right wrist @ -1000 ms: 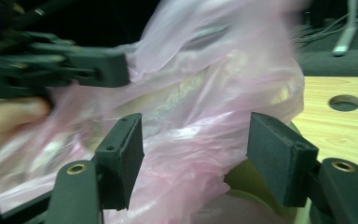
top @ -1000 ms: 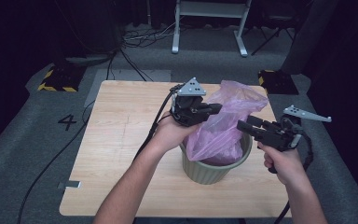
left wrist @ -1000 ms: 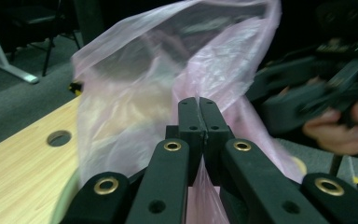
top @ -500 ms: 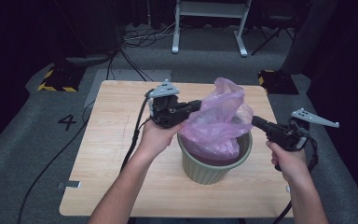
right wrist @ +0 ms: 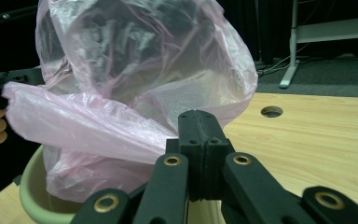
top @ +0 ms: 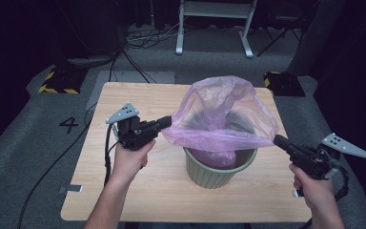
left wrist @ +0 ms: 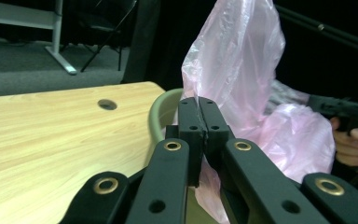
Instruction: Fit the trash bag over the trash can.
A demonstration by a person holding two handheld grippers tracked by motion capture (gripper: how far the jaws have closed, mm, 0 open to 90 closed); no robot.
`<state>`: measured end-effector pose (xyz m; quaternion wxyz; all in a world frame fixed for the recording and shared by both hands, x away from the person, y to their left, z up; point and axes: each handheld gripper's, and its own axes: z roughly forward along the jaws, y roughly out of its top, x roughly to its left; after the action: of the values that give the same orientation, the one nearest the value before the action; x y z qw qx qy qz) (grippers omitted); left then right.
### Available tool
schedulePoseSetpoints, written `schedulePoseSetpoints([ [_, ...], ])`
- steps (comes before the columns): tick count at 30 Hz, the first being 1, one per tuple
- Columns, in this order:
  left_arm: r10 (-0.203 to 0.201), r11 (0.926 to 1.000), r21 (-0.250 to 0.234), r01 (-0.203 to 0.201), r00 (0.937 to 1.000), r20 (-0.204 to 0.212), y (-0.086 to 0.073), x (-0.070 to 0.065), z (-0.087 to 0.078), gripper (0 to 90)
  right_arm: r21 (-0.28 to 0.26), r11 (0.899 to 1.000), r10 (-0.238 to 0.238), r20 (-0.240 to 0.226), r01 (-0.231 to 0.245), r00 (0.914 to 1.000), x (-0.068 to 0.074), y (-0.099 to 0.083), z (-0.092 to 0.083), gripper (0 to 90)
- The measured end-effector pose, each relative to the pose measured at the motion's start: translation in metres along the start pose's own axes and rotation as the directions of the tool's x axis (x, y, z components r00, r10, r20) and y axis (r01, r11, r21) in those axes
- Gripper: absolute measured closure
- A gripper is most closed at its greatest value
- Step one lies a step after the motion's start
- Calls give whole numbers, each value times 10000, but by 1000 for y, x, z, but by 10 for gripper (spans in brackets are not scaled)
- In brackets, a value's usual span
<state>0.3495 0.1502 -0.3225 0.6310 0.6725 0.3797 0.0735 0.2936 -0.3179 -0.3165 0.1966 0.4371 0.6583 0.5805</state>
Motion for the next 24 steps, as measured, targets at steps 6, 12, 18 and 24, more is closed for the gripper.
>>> schedulePoseSetpoints([
  [6, 192, 9997, 141, -191, 9998, -76, -7, -1, -2, 896, -19, 10000, 74, -49, -74, 10000, 1, -10, -3, 900],
  [12, 383, 9990, 232, -385, 9992, 87, -13, -10, -5, 896, -73, 9999, 89, -139, -90, 9999, 3, -21, -15, 900],
  [18, 597, 9982, 121, -594, 9978, -295, -19, -14, -4, 895, -137, 9998, -169, 162, 171, 9997, 11, -29, -24, 900],
  [24, 632, 9980, 37, -631, 9971, -435, -27, -16, -8, 895, -138, 9998, -156, 78, 157, 9998, 14, -35, -26, 900],
])
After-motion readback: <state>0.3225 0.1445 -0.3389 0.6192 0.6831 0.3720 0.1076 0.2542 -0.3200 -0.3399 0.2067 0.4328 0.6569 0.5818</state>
